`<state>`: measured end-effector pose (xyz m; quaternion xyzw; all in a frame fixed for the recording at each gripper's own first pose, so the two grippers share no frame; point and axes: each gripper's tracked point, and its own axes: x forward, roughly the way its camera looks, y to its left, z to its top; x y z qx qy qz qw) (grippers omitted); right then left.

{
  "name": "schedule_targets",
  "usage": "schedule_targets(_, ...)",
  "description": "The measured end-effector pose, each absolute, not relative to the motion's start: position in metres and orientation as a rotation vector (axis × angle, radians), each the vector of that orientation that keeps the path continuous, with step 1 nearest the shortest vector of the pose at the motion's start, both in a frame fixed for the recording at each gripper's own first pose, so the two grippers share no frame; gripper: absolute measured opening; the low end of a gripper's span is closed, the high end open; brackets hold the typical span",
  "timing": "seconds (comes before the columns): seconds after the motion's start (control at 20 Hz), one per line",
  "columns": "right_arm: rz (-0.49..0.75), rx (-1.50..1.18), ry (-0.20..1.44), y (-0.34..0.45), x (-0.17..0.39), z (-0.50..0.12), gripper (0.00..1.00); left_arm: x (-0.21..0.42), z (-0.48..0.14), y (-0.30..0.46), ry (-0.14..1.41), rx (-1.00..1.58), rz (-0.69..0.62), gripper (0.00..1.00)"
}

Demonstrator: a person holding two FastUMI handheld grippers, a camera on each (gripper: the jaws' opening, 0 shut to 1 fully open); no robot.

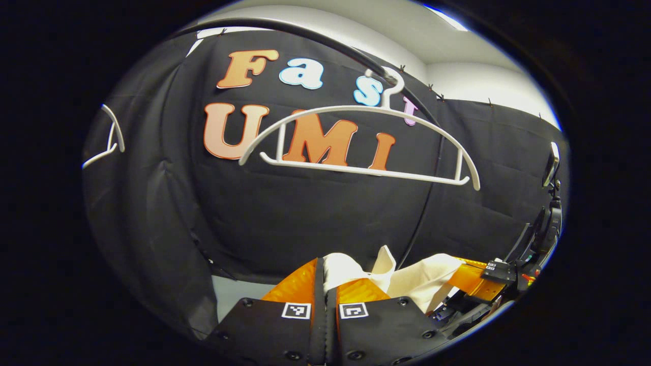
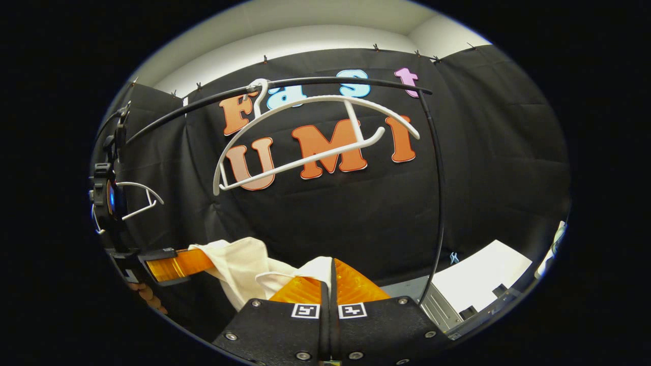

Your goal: Grasp the clothes on the hanger with both hands and then place them into the laundry hamper below.

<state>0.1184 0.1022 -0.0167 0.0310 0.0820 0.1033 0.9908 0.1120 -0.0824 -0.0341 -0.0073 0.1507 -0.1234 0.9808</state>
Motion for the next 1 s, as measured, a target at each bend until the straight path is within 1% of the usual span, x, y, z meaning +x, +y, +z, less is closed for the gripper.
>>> schedule_targets(0.2, 0.195, 0.045, 0.186, 0.106, 0.130, -0.034, 0.00, 0.119, -0.054, -0.104, 0.344, -0.004, -0.280, 0.06)
schedule_targets(0.35, 0.184, 0.032, 0.215, 0.108, 0.140, -0.055, 0.00, 0.118, -0.077, -0.104, 0.392, -0.004, -0.267, 0.06)
schedule_targets(0.7, 0.178, 0.005, 0.346, 0.108, 0.157, -0.119, 0.00, 0.132, -0.150, -0.078, 0.548, -0.006, -0.211, 0.07)
schedule_targets(0.75, 0.177, 0.001, 0.366, 0.109, 0.156, -0.131, 0.00, 0.132, -0.162, -0.076, 0.574, -0.008, -0.201, 0.05)
schedule_targets(0.8, 0.174, -0.005, 0.389, 0.108, 0.158, -0.142, 0.00, 0.135, -0.173, -0.071, 0.599, -0.010, -0.191, 0.07)
schedule_targets(0.9, 0.174, -0.014, 0.440, 0.108, 0.168, -0.167, 0.00, 0.142, -0.195, -0.061, 0.657, -0.011, -0.168, 0.05)
schedule_targets(1.0, 0.176, -0.012, 0.499, 0.113, 0.176, -0.194, 0.00, 0.142, -0.219, -0.052, 0.728, -0.009, -0.153, 0.07)
